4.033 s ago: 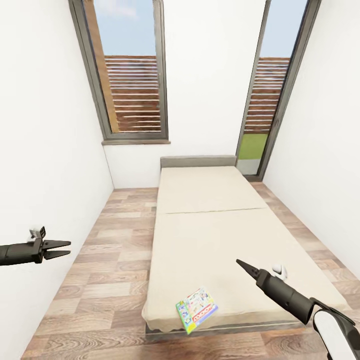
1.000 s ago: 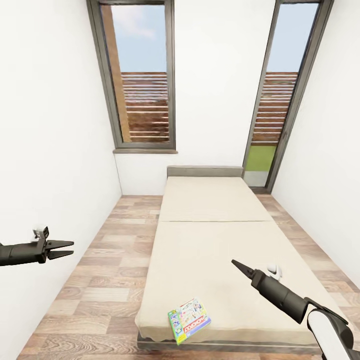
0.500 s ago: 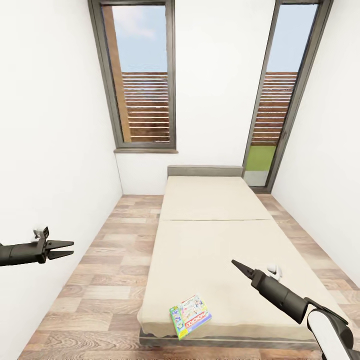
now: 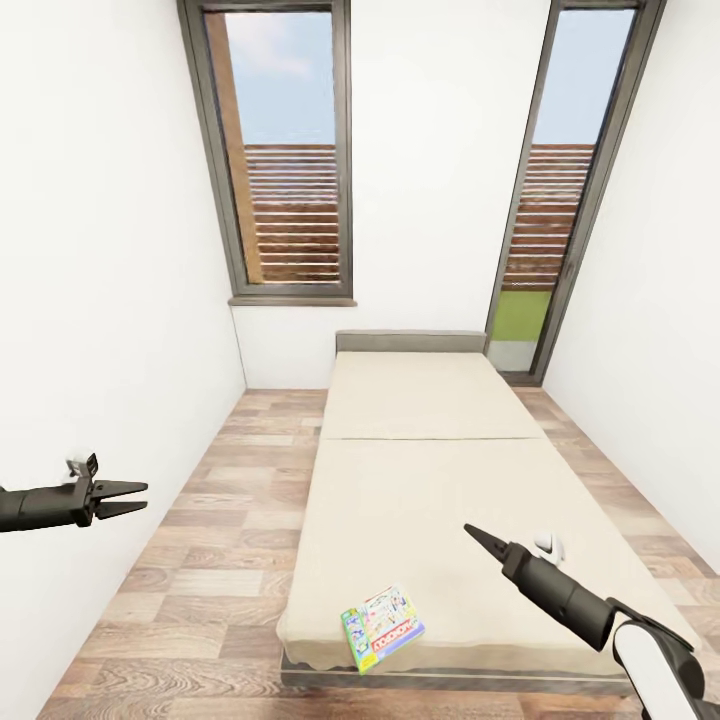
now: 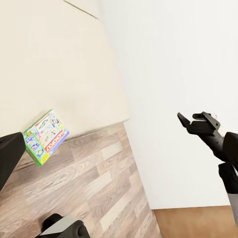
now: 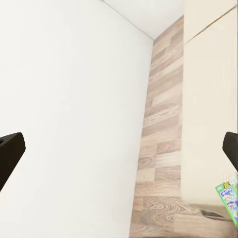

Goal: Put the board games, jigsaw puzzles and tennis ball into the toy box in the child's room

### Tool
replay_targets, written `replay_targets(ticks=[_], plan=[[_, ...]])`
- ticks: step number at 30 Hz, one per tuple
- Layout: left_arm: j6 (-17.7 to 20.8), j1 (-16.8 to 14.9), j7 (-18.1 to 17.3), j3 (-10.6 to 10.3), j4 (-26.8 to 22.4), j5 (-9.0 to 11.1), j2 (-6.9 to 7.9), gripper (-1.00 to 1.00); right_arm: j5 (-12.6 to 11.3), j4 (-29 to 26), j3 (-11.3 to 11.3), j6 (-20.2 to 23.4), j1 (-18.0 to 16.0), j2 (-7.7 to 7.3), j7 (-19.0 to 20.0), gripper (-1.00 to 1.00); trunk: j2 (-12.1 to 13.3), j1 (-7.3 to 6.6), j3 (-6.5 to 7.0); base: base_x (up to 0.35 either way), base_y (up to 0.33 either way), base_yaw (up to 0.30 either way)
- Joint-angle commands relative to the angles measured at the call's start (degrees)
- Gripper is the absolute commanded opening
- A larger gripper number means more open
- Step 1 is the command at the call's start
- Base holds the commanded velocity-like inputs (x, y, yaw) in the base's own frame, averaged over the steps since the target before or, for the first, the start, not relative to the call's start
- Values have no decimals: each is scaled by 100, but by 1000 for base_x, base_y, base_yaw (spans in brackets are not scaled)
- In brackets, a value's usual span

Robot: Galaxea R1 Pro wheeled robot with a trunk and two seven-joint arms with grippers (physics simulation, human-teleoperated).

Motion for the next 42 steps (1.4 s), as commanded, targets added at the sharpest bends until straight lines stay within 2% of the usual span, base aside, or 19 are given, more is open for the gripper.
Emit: replay_targets(ticks=[1, 6, 11, 14, 15, 17, 20, 22, 27, 32, 38, 42], plan=[[61, -8, -26, -37, 2, 21, 7, 100, -18, 34, -10, 37, -6, 1, -11, 100, -10, 2, -11, -4, 2, 0], [61, -6, -26, -38, 2, 32, 0, 100, -35, 249, -5, 29, -6, 29, -72, 100, -10, 2, -11, -2, 1, 0], [61, -7, -26, -38, 2, 35, -8, 100, -29, 827, -1, 15, -6, 189, -83, 100, -10, 2, -11, 0, 0, 0], [61, -6, -26, -38, 2, 29, -9, 100, -9, 1292, -1, 14, -6, 320, -80, 100, -10, 2, -11, 0, 0, 0], [61, -8, -26, -38, 2, 26, -8, 100, 0, 1642, -13, 14, -6, 413, -77, 100, -10, 2, -11, 0, 0, 0], [61, -7, -26, -35, 2, 28, -7, 100, 0, 2014, -26, 9, -7, 496, -71, 100, -10, 2, -11, 0, 0, 0], [61, -6, -26, -36, 2, 29, -7, 100, -16, 2577, -48, -45, -7, 572, -47, 100, -10, 2, -11, 0, 0, 0], [61, -7, -26, -34, 2, 26, -5, 100, -54, 3019, -80, -236, -7, 608, 20, 100, -10, 2, -11, 0, 0, 0], [61, -8, -26, -31, 2, 23, 4, 100, -103, 3388, -127, -603, -7, 631, 343, 100, -10, 2, -11, 0, 0, 0], [61, -6, -26, -30, 2, 22, 10, 100, -88, 3583, -137, -794, -7, 642, 643, 100, -10, 2, -11, 0, 0, 0], [61, -8, -26, -29, 2, 21, 11, 100, -57, 4061, -129, -1042, -6, 643, 757, 100, -10, 2, -11, 0, 0, 0], [61, -7, -26, -29, 2, 21, 14, 100, -38, 4468, -119, -1424, -37, 618, 789, 100, -10, 2, -11, 0, 0, 0]])
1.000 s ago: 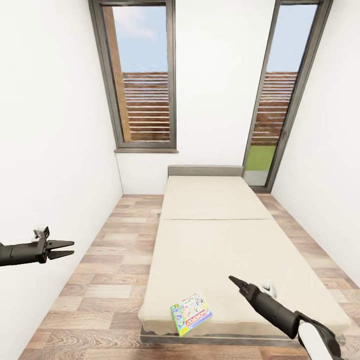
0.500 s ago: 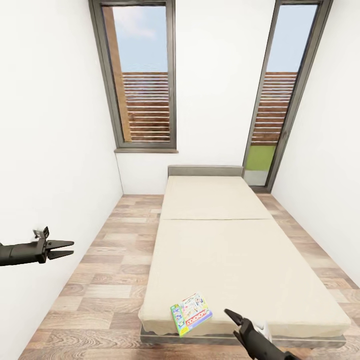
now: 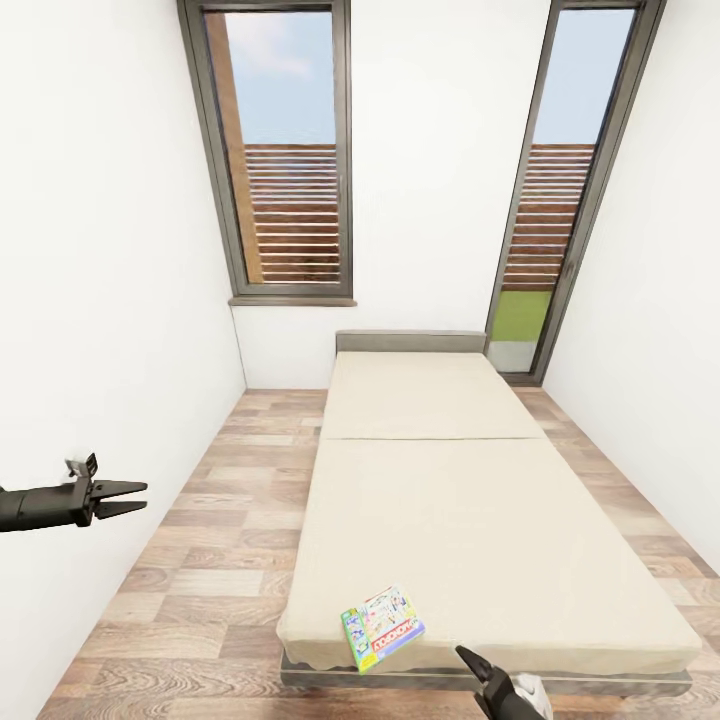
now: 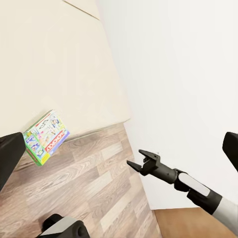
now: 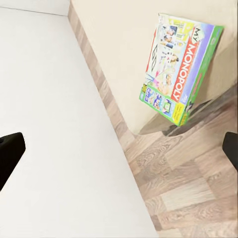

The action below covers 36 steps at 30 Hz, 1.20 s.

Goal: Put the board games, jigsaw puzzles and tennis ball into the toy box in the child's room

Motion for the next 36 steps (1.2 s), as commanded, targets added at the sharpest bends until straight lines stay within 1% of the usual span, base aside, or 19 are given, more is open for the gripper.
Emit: replay_targets(ticks=[1, 7, 8, 9, 14, 19, 30, 36], plan=[[61, -8, -26, -37, 3, 21, 7, 100, -35, 50, -11, -26, -21, -2, 7, 100, -10, 2, -11, 0, 0, 0], [61, -10, -26, -37, 3, 21, 3, 100, -17, 273, 7, -351, -238, -29, 15, 100, -10, 2, -11, 0, 0, 0], [61, -9, -26, -37, 3, 23, 5, 100, -12, 388, 14, -405, -318, -48, 17, 100, -10, 2, -11, 0, 0, 0], [61, -9, -26, -37, 3, 23, 5, 100, -12, 388, 14, -405, -318, -48, 17, 100, -10, 2, -11, 0, 0, 0], [61, -8, -26, -34, 3, 28, 14, 100, -6, 862, 15, -476, -547, -147, 57, 100, -10, 2, -11, 0, 0, 0], [61, -8, -26, -32, 3, 37, 16, 100, -4, 1181, 10, -488, -760, -236, 83, 100, -10, 2, -11, 0, 0, 0], [61, -8, -26, -29, 3, 39, 24, 100, -4, 1319, 16, -454, -1038, -269, 104, 100, -10, 2, -11, 0, 0, 0], [61, -8, -26, -29, 3, 45, 25, 100, -8, 1342, 15, -410, -1112, -272, 108, 100, -250, 134, -118, 0, 0, 0]])
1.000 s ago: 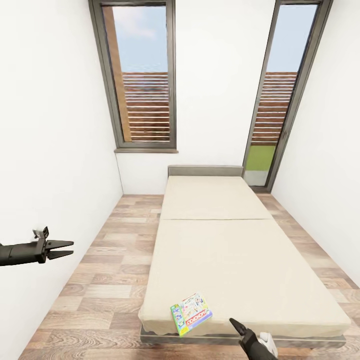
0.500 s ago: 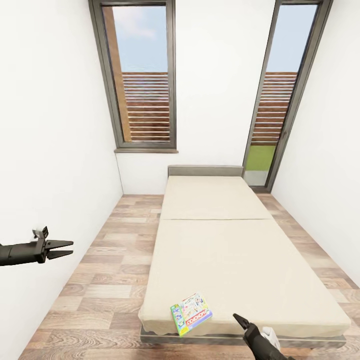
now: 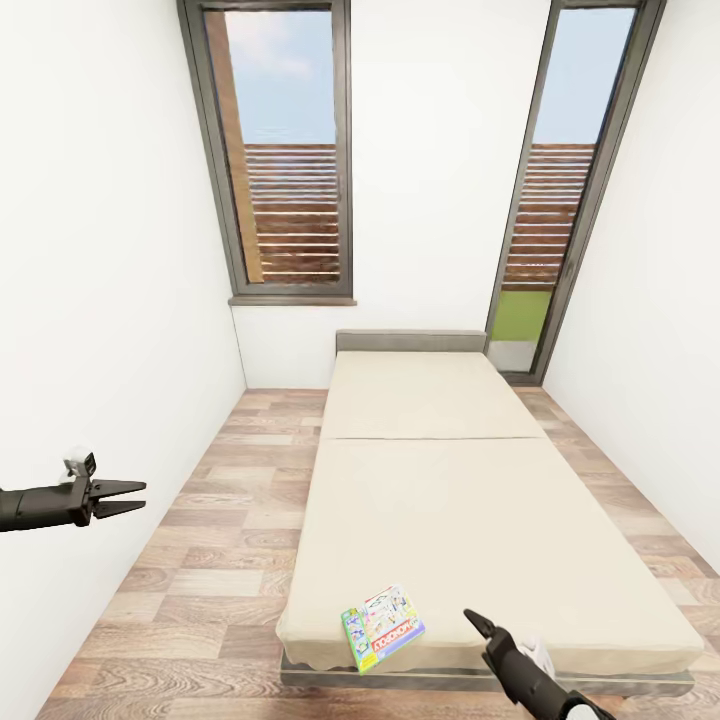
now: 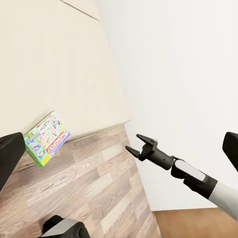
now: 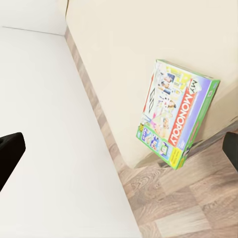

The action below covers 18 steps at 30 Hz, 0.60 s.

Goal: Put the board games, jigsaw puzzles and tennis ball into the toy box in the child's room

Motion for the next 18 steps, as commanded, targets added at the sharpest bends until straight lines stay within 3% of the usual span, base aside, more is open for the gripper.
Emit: replay_targets(ticks=[1, 18], plan=[[61, -9, -26, -37, 3, 23, 7, 100, -40, 1, -21, 65, -10, 2, 8, 100, -51, 25, -29, 0, 0, 0], [61, -9, -26, -40, 3, 15, -3, 100, -72, -15, -19, 157, -43, 7, 1, 100, -733, 398, -334, 0, 0, 0]])
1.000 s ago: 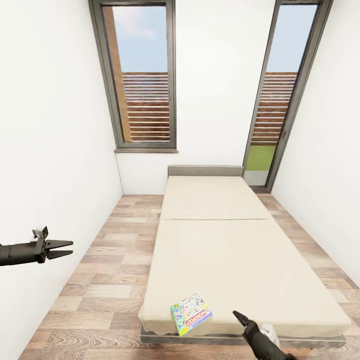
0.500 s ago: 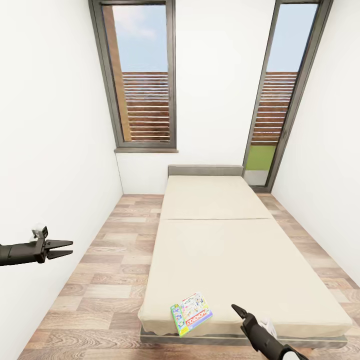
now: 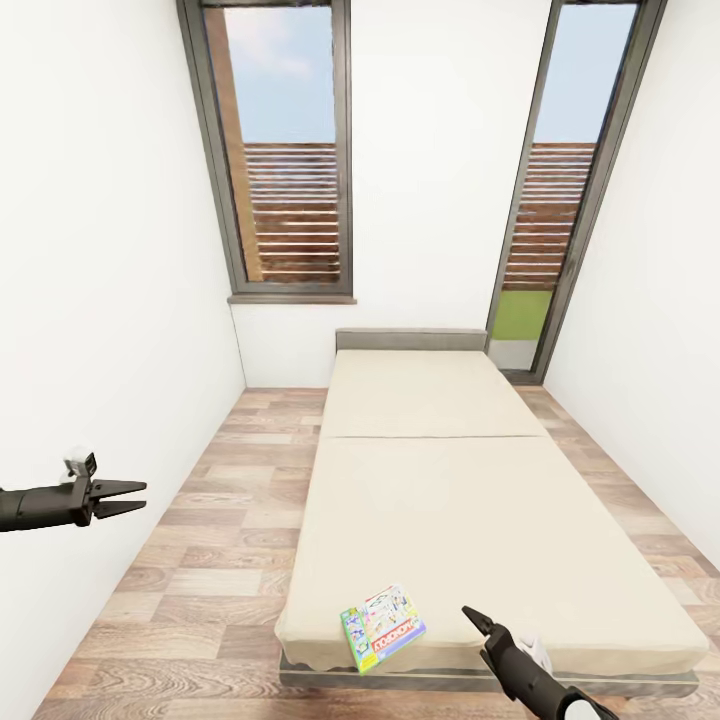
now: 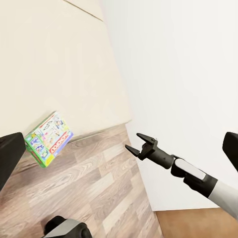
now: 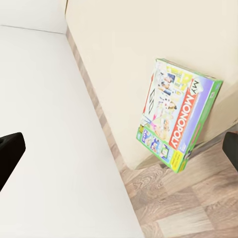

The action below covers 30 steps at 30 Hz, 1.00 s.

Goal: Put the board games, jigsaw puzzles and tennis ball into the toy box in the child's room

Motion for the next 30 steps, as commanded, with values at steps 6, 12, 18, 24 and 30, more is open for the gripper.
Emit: replay_targets(ticks=[6, 12, 18, 24, 30], plan=[[61, -9, -26, -42, 3, 21, -5, 100, -47, -27, -19, 168, -4, -9, 0, 100, -250, 134, -117, 0, 0, 0], [61, -10, -26, -36, 3, 25, 4, 100, -21, -54, -26, 304, -4, -6, 6, 100, -490, 266, -225, 0, 0, 0], [61, -9, -26, -38, 3, 35, 1, 100, -26, -65, -27, 353, -4, -5, 11, 100, -731, 397, -333, 0, 0, 0], [61, -8, -26, -35, 3, 31, 0, 100, -45, -68, -34, 362, -4, -3, 15, 100, -972, 529, -440, 0, 0, 0], [61, -9, -26, -35, 3, 30, 0, 100, -58, -68, -37, 357, -2, 10, 107, 100, -1212, 661, -548, 0, 0, 0]])
